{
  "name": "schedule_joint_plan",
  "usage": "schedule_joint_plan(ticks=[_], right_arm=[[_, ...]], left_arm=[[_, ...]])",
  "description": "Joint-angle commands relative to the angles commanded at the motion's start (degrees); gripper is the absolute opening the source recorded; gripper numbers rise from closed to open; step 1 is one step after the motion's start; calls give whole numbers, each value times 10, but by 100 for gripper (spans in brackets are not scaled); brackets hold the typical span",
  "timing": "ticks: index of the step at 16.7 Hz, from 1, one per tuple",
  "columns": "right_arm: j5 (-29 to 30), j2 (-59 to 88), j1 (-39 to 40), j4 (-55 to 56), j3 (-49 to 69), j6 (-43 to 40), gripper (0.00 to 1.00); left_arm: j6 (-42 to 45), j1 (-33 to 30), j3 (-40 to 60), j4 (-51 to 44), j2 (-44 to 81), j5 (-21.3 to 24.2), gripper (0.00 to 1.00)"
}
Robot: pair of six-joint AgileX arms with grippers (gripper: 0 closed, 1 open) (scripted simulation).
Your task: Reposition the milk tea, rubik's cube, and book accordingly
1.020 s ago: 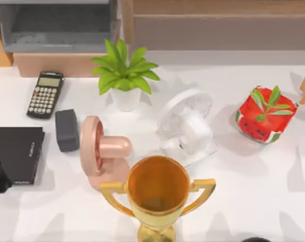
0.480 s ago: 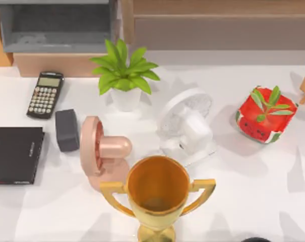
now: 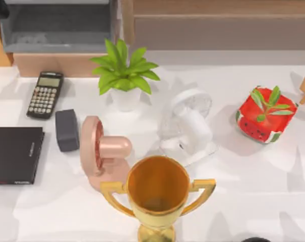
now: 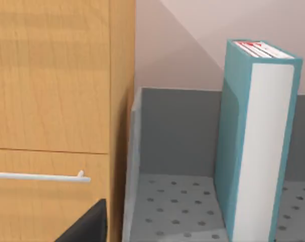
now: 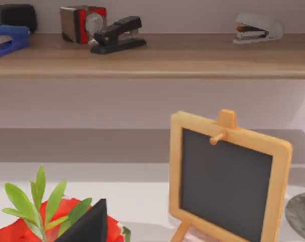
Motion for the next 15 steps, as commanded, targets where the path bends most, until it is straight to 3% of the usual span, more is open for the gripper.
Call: schedule_joint_plan(ticks=[8,15], right_arm=[[0,0,0,0,0,0,100],[0,0,0,0,0,0,100]], left_arm=[[4,-40,240,117,390,-17,100],[6,-50,283,141,457,-21,100]])
